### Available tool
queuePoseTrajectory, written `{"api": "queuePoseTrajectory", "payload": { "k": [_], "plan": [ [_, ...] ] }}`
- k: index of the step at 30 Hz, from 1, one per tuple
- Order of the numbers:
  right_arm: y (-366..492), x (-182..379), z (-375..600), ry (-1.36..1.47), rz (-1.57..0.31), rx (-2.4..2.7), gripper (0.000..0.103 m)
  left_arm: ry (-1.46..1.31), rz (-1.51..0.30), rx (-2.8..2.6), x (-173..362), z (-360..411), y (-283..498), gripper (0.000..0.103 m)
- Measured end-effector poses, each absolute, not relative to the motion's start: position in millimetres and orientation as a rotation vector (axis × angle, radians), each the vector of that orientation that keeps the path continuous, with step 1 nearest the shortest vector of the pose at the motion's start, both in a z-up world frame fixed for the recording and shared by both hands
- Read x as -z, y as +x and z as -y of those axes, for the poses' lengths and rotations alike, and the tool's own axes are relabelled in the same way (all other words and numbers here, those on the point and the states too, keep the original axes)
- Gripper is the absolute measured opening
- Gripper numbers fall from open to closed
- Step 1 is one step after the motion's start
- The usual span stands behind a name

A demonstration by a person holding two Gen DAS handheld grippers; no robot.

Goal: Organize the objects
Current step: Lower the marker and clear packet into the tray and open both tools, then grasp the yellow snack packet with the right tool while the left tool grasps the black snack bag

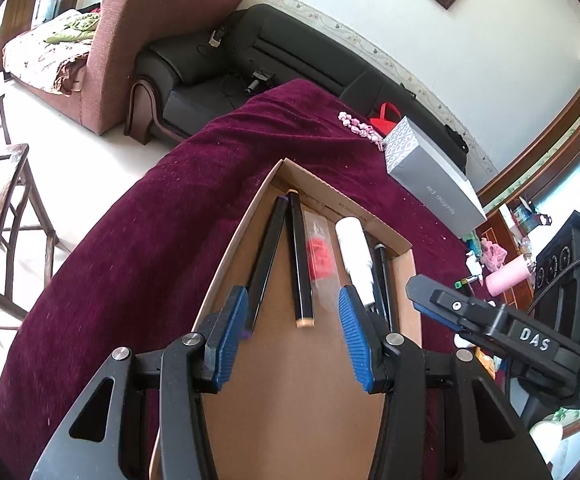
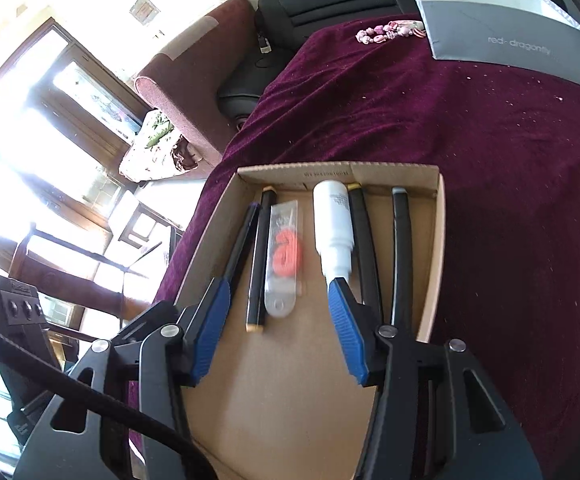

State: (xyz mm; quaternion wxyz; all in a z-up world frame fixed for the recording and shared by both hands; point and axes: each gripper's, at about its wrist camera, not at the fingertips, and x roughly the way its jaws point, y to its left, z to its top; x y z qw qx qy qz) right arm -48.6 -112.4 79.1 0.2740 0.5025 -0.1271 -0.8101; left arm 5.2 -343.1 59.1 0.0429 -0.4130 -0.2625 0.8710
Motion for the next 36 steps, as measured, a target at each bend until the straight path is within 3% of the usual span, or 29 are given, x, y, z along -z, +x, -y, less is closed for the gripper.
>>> {"api": "queuePoseTrajectory", "payload": {
  "k": [7, 14, 27, 36],
  "plan": [
    [-14.4, -84.7, 109.7, 1.29, 0.267, 2.218, 0.051, -1.232, 0.921, -2.66, -53.8, 352.2, 40.4, 0.046],
    [16.4, -88.7, 85.6, 1.243, 0.286, 2.243, 0.057, -1.23, 0.895, -2.668, -60.7, 345.6, 56.1, 0.046],
    [45.3, -83.9, -16.2, 1.214, 0.507, 2.348, 0.057, -1.199, 0.625, -2.534, -86.0, 247.7, 71.7, 0.046],
    [57.2, -86.5, -180.8, 1.151, 0.861, 2.658, 0.06, -1.226, 0.525, -2.466, -86.2, 205.3, 75.8, 0.045]
  ]
}}
